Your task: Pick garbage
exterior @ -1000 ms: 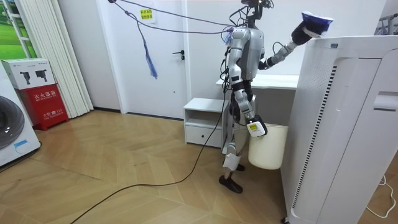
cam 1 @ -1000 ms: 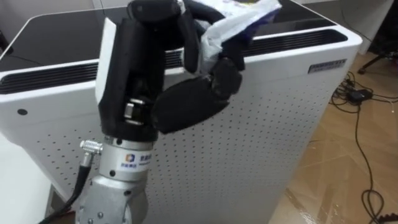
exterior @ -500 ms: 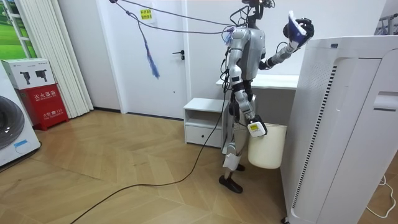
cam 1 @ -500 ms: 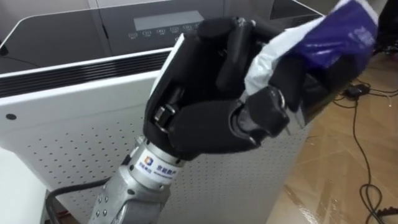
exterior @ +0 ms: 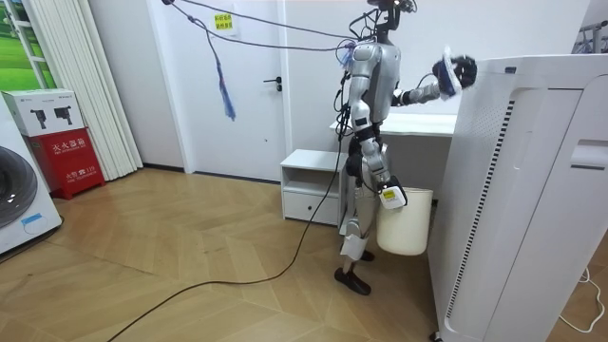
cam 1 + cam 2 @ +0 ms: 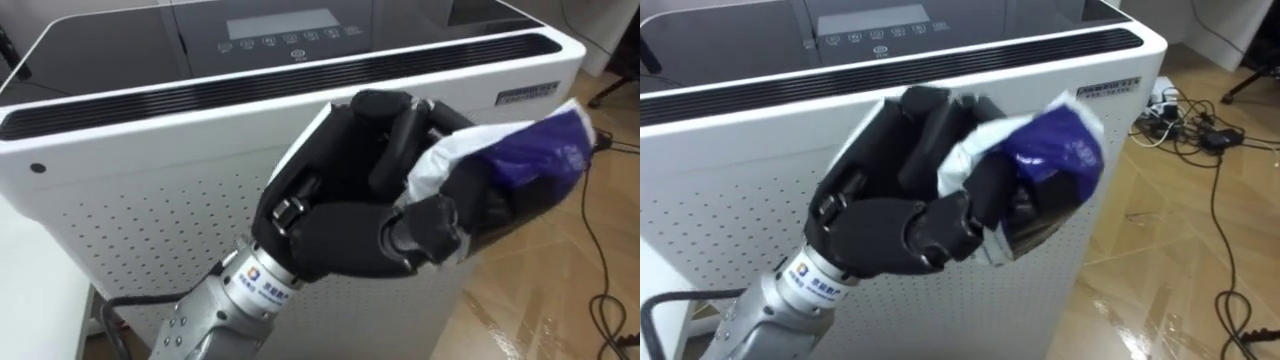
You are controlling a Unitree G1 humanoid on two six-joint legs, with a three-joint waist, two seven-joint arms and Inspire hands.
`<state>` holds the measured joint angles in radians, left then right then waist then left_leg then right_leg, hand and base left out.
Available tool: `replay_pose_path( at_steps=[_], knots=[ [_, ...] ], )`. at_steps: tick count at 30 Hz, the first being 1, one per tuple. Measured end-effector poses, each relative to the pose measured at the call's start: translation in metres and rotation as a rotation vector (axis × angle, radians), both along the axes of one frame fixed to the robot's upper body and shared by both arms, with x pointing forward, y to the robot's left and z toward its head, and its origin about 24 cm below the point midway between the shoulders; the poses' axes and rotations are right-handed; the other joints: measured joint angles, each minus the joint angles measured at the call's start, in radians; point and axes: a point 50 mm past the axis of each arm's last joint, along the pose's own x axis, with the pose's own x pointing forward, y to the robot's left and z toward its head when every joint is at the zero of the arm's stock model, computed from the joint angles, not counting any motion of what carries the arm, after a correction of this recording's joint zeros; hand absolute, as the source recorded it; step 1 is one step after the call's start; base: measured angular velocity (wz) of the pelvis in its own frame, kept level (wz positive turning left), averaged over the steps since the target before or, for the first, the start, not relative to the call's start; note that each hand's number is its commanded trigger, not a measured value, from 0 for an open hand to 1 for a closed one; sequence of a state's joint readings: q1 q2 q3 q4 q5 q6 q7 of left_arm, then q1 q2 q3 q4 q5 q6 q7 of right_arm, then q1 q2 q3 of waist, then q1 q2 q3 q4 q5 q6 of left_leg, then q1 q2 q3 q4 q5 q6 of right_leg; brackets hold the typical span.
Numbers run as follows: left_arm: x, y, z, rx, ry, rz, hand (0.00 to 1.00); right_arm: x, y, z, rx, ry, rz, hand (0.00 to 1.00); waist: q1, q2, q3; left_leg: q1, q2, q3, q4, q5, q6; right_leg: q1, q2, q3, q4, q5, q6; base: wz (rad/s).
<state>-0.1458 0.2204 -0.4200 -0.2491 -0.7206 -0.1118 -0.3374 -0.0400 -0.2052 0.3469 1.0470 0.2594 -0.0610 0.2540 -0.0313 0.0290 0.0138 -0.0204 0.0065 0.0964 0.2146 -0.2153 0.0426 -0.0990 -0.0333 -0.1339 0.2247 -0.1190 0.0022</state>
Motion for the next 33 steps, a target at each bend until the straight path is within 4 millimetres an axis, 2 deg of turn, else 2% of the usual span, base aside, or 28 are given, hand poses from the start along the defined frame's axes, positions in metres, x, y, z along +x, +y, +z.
replay_pose_path(
  at_steps=[2,5,8,11,15,17,23,27,29,33],
  knots=[
    [0.006,0.004,-0.019,0.048,0.068,0.029,1.00,0.006,0.001,0.002,0.001,-0.018,0.003,1.00,0.013,-0.002,0.0017,-0.053,0.000,-0.005,0.024,0.000,0.000,-0.047,-0.003,-0.006,0.017,0.000,-0.002,0.08],
    [0.004,0.006,-0.041,0.125,0.129,0.037,1.00,0.018,0.004,0.006,-0.004,-0.047,0.006,1.00,0.019,-0.001,0.0034,-0.093,0.000,-0.014,0.046,0.000,0.000,-0.084,-0.010,-0.010,0.035,0.000,-0.004,0.05],
    [0.008,0.009,-0.065,0.161,0.216,0.054,1.00,0.025,0.002,0.009,-0.021,-0.070,-0.006,1.00,0.033,0.005,0.0139,-0.114,0.000,-0.018,0.058,0.000,0.000,-0.102,-0.017,-0.025,0.049,-0.001,-0.005,0.06],
    [0.009,0.016,-0.086,0.202,0.299,0.093,1.00,0.028,-0.001,0.010,-0.036,-0.082,-0.025,1.00,0.041,0.009,0.0177,-0.163,0.000,-0.020,0.077,0.000,0.000,-0.142,-0.020,-0.030,0.064,0.003,-0.010,0.04],
    [0.011,0.028,-0.106,0.289,0.353,0.159,1.00,0.033,0.000,0.012,-0.027,-0.096,-0.043,1.00,0.050,0.010,0.0181,-0.218,-0.001,-0.023,0.101,0.001,-0.002,-0.200,-0.022,-0.031,0.090,0.003,-0.017,0.01],
    [0.011,0.033,-0.124,0.359,0.406,0.201,1.00,0.038,0.001,0.015,-0.009,-0.111,-0.065,1.00,0.056,0.009,0.0185,-0.244,-0.004,-0.020,0.118,0.001,-0.002,-0.232,-0.029,-0.032,0.112,-0.003,-0.019,0.00],
    [0.008,0.043,-0.148,0.447,0.471,0.285,1.00,0.049,0.005,0.020,0.000,-0.157,-0.056,1.00,0.057,0.003,0.0241,-0.315,-0.006,-0.023,0.162,0.002,-0.002,-0.300,-0.046,-0.061,0.157,-0.008,-0.027,0.05],
    [0.005,0.044,-0.159,0.503,0.503,0.307,1.00,0.052,0.006,0.021,-0.002,-0.170,-0.056,1.00,0.058,0.001,0.0278,-0.357,-0.008,-0.021,0.195,0.001,-0.001,-0.336,-0.054,-0.065,0.183,-0.012,-0.030,0.06],
    [0.004,0.044,-0.164,0.546,0.506,0.321,1.00,0.053,0.007,0.021,-0.004,-0.172,-0.061,1.00,0.064,-0.006,0.0323,-0.372,-0.007,-0.022,0.203,0.000,-0.001,-0.351,-0.056,-0.063,0.193,-0.014,-0.033,0.00],
    [0.002,0.044,-0.169,0.575,0.519,0.321,1.00,0.056,0.008,0.023,-0.001,-0.180,-0.062,1.00,0.067,-0.007,0.0331,-0.399,-0.003,-0.020,0.218,0.000,-0.002,-0.374,-0.053,-0.062,0.200,-0.011,-0.037,0.00]
  ],
)
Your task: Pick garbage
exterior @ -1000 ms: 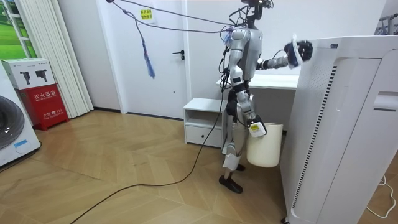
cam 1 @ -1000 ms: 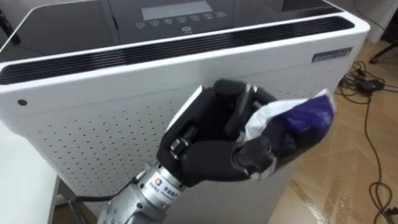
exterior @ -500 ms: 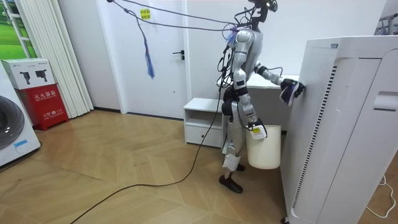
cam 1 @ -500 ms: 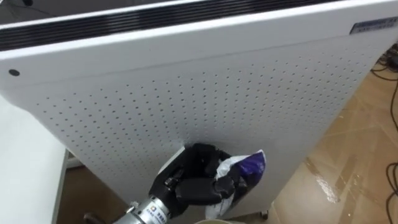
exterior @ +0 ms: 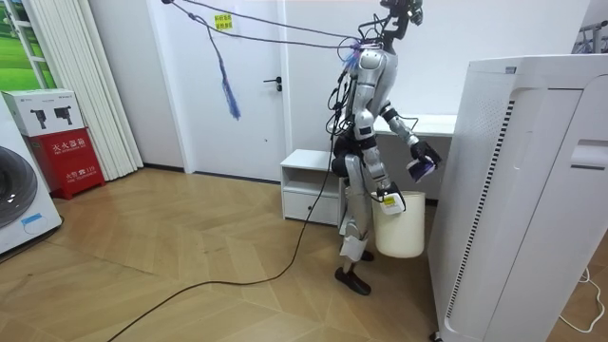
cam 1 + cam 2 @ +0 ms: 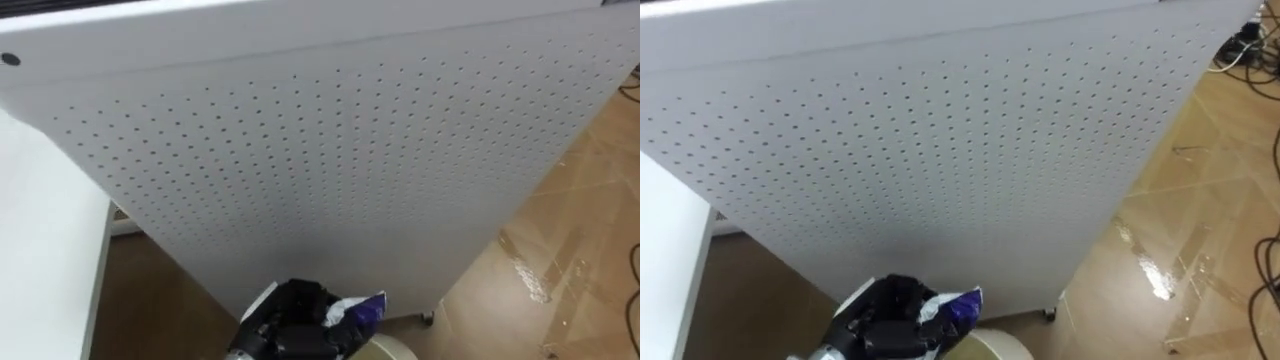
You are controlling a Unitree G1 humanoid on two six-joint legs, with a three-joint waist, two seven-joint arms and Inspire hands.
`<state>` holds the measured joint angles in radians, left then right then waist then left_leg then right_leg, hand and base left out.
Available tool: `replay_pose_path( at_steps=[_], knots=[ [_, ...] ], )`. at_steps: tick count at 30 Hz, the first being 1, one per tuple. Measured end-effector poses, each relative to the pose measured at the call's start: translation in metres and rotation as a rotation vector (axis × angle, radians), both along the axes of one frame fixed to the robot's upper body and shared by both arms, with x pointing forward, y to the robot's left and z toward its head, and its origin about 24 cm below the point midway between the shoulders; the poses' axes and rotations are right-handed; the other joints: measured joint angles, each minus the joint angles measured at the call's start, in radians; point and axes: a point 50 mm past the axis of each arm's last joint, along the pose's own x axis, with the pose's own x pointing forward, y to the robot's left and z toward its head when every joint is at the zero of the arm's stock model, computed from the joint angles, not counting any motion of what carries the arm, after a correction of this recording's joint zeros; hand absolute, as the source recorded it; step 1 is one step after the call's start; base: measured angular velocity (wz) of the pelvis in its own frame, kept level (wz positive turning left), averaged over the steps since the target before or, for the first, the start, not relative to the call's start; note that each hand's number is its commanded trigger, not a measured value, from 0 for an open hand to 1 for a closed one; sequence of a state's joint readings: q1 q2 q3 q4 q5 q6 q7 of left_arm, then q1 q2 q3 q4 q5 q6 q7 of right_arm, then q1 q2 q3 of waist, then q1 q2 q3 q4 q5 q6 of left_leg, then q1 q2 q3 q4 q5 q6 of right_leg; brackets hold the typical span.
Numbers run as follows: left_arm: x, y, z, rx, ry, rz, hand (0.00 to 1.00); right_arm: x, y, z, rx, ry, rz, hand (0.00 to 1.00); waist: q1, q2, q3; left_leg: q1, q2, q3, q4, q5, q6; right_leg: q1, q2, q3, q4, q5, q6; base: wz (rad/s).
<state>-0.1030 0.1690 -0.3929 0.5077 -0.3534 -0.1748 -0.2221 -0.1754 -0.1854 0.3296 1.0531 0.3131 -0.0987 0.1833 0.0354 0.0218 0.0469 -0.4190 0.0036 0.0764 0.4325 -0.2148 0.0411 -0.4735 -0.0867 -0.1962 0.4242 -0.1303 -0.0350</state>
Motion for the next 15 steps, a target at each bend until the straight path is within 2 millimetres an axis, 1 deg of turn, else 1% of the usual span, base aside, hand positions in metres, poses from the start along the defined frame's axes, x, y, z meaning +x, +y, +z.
replay_pose_path(
  at_steps=[3,4,5,6,7,15],
  knots=[
    [-0.003,0.002,-0.007,0.027,0.024,-0.006,1.00,0.000,0.000,0.000,0.001,0.000,-0.001,1.00,0.000,0.000,-0.0001,-0.019,0.002,0.000,0.012,-0.001,-0.001,-0.018,0.001,0.000,0.009,0.002,-0.003,0.00],
    [-0.004,0.002,-0.009,0.032,0.035,-0.003,0.88,0.000,0.001,0.000,0.002,0.002,-0.002,1.00,-0.001,0.000,-0.0001,-0.024,0.003,-0.001,0.015,-0.001,-0.001,-0.021,0.001,-0.003,0.009,0.003,-0.004,0.00],
    [-0.006,0.004,-0.013,0.040,0.052,0.000,0.64,0.000,0.002,-0.002,0.002,0.016,-0.006,1.00,-0.002,0.000,-0.0002,-0.024,0.003,-0.003,0.015,-0.001,-0.001,-0.020,0.002,-0.004,0.009,0.003,-0.005,0.00],
    [-0.006,0.004,-0.015,0.043,0.060,0.001,0.08,0.000,0.002,-0.003,0.002,0.022,-0.009,1.00,-0.004,0.000,-0.0001,-0.025,0.003,-0.003,0.015,-0.001,-0.001,-0.020,0.002,-0.005,0.009,0.003,-0.004,0.00],
    [-0.008,0.005,-0.018,0.049,0.075,0.005,0.00,-0.001,0.002,-0.004,0.001,0.029,-0.011,1.00,-0.004,0.000,-0.0001,-0.027,0.002,-0.004,0.013,-0.001,-0.001,-0.022,0.001,-0.004,0.009,0.003,-0.004,0.00],
    [-0.014,0.004,-0.028,0.078,0.117,-0.004,0.00,0.002,0.004,-0.003,0.000,0.028,-0.022,1.00,-0.005,0.000,-0.0001,-0.050,0.001,-0.006,0.010,-0.001,-0.001,-0.044,0.001,-0.005,0.008,0.003,-0.003,0.00]
  ],
)
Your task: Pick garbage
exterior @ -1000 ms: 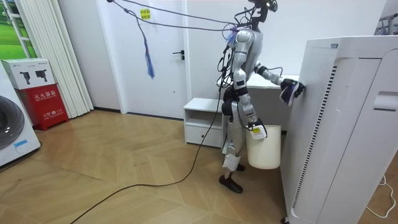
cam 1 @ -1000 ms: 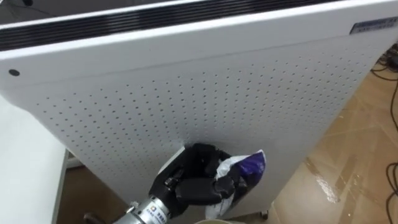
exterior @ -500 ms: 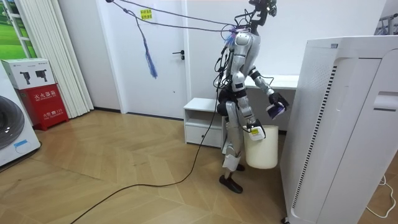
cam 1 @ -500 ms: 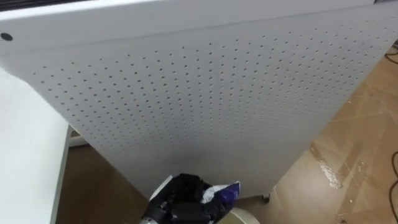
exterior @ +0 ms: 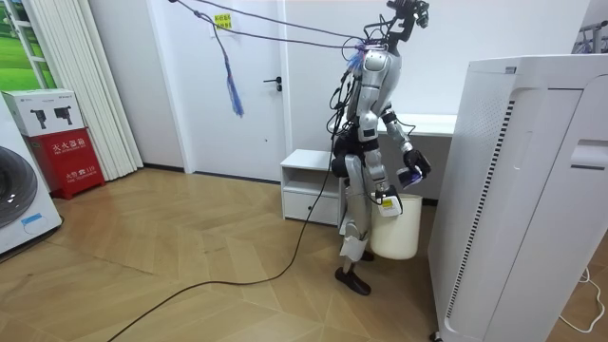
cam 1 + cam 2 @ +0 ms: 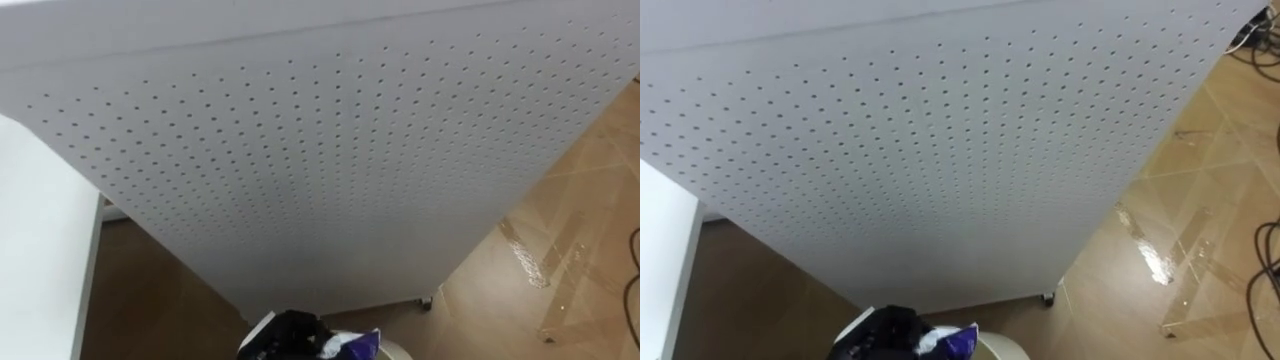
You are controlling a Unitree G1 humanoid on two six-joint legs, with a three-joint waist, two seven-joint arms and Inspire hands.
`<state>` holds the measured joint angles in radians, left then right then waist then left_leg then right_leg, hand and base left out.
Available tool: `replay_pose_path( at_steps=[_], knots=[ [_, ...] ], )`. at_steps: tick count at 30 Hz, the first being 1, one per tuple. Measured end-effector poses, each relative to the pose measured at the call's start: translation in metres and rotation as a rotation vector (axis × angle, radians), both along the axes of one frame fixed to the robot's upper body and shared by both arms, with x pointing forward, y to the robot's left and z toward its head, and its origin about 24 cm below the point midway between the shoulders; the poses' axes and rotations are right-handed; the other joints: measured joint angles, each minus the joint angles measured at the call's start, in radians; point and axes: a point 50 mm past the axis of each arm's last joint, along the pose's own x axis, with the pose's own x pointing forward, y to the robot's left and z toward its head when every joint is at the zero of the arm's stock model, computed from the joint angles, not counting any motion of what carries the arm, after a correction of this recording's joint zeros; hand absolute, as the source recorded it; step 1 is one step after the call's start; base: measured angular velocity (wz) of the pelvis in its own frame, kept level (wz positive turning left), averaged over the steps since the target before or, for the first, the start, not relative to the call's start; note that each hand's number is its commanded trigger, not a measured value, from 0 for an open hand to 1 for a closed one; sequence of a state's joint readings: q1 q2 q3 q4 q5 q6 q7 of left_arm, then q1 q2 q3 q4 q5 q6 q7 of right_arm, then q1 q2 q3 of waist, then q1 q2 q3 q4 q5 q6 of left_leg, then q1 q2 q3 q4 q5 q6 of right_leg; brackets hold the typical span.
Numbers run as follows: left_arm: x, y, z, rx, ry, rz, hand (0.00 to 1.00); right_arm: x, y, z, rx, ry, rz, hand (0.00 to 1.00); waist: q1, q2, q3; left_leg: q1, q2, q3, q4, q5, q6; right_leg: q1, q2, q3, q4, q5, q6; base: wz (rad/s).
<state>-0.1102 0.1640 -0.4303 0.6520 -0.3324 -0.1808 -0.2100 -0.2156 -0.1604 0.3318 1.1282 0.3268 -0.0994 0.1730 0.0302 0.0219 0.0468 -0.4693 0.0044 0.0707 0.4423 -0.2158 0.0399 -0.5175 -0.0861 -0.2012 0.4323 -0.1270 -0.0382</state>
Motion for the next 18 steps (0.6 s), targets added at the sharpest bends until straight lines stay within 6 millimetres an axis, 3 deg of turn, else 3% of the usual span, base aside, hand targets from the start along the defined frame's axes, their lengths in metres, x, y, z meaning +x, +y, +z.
replay_pose_path(
  at_steps=[18],
  knots=[
    [-0.041,0.007,-0.046,0.082,0.261,-0.103,0.00,0.002,0.004,0.001,0.056,0.001,-0.038,1.00,-0.002,-0.004,-0.0019,-0.006,0.000,0.001,-0.011,0.001,-0.001,-0.006,0.001,-0.001,-0.005,-0.001,0.001,0.00]
  ],
)
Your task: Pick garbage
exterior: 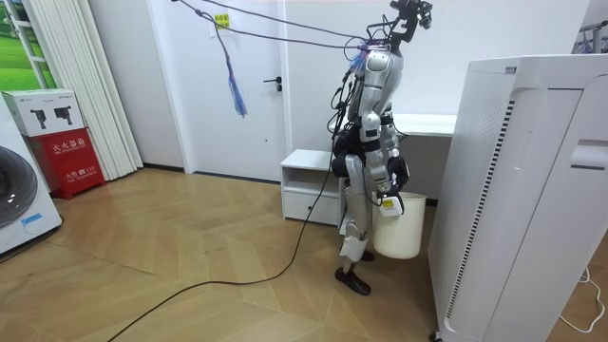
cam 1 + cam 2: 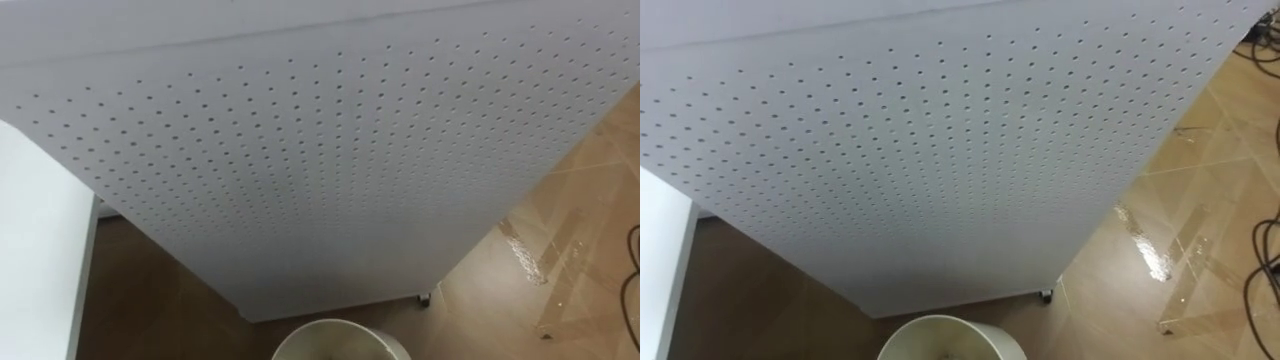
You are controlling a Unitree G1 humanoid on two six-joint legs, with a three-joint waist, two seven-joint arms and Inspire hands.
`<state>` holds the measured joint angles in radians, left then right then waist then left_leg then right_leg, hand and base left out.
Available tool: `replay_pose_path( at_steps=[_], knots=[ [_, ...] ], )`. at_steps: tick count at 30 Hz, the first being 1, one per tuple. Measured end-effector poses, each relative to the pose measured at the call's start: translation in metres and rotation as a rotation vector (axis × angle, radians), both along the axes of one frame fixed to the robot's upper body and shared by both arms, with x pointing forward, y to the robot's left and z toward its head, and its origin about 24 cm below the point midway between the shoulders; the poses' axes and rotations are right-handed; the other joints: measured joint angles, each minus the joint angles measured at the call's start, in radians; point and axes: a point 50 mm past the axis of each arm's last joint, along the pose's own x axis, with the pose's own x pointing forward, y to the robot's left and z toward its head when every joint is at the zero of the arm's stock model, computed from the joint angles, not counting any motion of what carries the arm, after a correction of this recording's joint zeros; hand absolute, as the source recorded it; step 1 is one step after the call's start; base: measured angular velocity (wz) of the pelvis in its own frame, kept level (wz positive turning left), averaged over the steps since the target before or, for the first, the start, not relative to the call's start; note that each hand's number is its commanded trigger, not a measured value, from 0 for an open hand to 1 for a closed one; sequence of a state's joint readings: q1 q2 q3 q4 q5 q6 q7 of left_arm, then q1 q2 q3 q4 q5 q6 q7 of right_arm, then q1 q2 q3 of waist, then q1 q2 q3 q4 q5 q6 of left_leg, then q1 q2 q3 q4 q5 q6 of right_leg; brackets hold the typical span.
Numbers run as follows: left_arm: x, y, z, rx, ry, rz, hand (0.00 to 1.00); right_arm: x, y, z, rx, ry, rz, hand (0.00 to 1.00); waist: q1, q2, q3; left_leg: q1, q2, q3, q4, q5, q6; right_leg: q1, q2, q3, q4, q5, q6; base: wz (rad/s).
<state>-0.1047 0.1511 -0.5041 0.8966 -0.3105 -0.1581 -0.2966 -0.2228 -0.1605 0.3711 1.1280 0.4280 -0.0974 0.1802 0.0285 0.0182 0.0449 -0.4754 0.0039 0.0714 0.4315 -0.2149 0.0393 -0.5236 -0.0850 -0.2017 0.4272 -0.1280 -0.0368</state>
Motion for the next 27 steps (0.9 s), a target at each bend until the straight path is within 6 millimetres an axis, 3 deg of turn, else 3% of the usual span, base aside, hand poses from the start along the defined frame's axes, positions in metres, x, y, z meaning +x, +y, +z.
replay_pose_path(
  at_steps=[21,23,24,25,26,27],
  knots=[
    [-0.0039,0.0060,-0.0044,0.046,0.026,-0.050,0.00,-0.0004,-0.0033,-0.0001,-0.008,0.006,-0.002,1.00,0.000,0.001,-0.0010,0.005,-0.003,-0.003,-0.008,0.002,-0.001,0.001,-0.001,-0.001,-0.002,0.000,0.000,0.00],
    [-0.0038,0.0051,-0.0042,0.082,0.010,-0.095,0.55,0.0002,-0.0033,0.0002,-0.005,0.004,-0.009,1.00,0.000,0.001,-0.0010,0.005,-0.002,-0.002,-0.001,0.002,-0.001,0.002,-0.002,-0.003,-0.001,-0.001,0.000,0.00],
    [-0.0033,0.0047,-0.0039,0.096,0.003,-0.111,0.74,0.0002,-0.0034,0.0002,-0.005,0.004,-0.010,1.00,0.000,0.001,-0.0010,0.005,-0.002,-0.003,0.001,0.002,-0.001,0.002,-0.003,-0.004,0.000,-0.001,0.000,0.04],
    [-0.0023,0.0040,-0.0036,0.126,-0.010,-0.143,0.61,0.0001,-0.0033,0.0001,-0.005,0.004,-0.009,1.00,0.000,0.001,-0.0010,0.005,-0.003,-0.005,0.003,0.002,-0.001,0.005,-0.004,-0.006,0.002,-0.002,0.000,0.05],
    [-0.0020,0.0039,-0.0037,0.156,-0.024,-0.164,0.37,-0.0005,-0.0025,-0.0004,-0.004,0.007,-0.009,1.00,-0.001,0.001,-0.0007,0.011,-0.003,-0.006,0.004,0.002,-0.001,0.012,-0.004,-0.007,0.002,-0.003,0.000,0.05],
    [-0.0021,0.0038,-0.0039,0.170,-0.030,-0.171,0.00,-0.0011,-0.0024,-0.0009,-0.004,0.010,-0.010,1.00,-0.001,0.000,-0.0005,0.016,-0.003,-0.006,0.004,0.002,-0.001,0.016,-0.004,-0.006,0.002,-0.003,0.000,0.00]
  ],
)
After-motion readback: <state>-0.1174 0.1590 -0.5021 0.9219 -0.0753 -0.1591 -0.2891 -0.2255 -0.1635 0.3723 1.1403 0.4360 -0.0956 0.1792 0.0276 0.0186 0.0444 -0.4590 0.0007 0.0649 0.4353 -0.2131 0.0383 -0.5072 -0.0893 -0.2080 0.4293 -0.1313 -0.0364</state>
